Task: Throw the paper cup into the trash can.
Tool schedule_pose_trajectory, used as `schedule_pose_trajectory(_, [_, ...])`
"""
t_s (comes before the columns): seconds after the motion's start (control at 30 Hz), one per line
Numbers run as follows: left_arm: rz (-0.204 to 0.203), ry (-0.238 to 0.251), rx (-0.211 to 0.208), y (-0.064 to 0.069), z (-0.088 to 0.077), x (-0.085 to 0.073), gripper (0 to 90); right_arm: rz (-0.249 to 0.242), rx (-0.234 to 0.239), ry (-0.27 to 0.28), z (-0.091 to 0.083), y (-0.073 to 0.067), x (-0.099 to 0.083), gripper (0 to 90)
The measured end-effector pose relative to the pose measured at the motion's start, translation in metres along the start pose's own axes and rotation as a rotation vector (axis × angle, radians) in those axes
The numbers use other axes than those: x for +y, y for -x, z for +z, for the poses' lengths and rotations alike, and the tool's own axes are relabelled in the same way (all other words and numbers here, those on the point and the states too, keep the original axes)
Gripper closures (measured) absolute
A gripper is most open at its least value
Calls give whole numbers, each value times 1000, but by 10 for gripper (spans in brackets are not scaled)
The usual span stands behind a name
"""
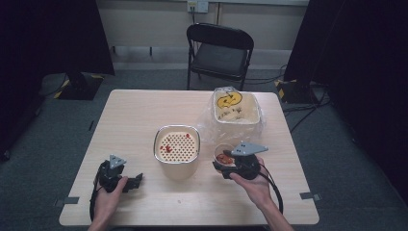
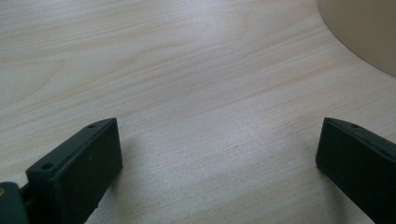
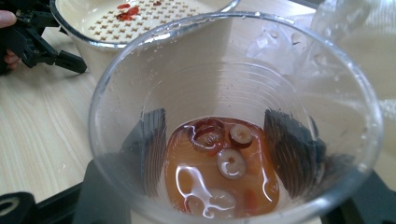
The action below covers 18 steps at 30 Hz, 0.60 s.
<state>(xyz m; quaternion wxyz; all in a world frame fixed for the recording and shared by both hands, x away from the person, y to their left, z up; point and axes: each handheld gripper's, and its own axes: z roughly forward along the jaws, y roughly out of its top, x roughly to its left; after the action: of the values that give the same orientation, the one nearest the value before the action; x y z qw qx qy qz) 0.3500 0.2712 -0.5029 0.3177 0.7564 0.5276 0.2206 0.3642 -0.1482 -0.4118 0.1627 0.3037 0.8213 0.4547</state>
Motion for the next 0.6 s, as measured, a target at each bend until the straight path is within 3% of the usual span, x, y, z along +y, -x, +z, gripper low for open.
schedule_pose_trajectory(0.33, [1, -1, 0, 0, 0, 0, 0, -63, -13, 15, -1, -3, 35, 410])
schedule_pose_trajectory(0.4, [1, 0, 0, 0, 0, 0, 0, -75, -23, 37, -5, -2, 49, 410])
schedule_pose_trajectory(0.6, [0, 0, 1, 0, 0, 0, 0, -132, -49, 23, -1, -2, 80, 413])
